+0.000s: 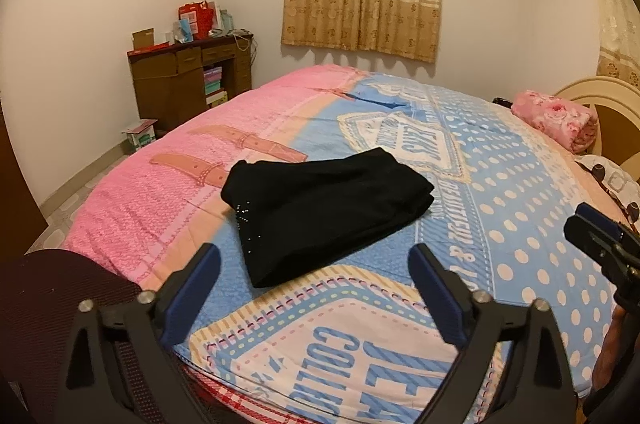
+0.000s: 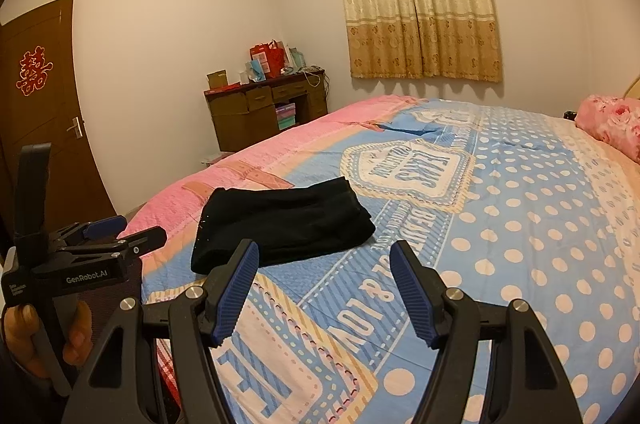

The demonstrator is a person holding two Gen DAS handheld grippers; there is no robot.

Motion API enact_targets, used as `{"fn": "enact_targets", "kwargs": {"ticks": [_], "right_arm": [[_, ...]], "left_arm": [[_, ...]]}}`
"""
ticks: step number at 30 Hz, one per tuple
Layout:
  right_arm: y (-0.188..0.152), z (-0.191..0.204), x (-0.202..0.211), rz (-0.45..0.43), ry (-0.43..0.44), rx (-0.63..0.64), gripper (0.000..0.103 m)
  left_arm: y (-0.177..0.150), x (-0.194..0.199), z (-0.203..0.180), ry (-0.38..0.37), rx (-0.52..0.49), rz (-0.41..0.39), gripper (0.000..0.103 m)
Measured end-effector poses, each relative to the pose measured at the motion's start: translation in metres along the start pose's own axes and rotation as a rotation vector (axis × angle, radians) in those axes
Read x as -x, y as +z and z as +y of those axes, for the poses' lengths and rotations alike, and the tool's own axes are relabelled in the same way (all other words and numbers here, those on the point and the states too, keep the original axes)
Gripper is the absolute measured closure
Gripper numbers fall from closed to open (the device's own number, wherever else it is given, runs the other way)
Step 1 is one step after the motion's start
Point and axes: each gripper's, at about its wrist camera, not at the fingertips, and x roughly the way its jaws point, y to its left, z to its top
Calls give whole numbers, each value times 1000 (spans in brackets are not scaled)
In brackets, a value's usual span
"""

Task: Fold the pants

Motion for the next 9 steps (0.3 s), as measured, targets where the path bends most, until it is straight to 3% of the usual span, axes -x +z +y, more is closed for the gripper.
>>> {"fn": "enact_targets", "kwargs": {"ticks": [9], "right_arm": [[-1, 3, 0, 2, 4, 2, 34]], "left_arm": [[-2, 6, -6, 25, -44, -36, 3]]}}
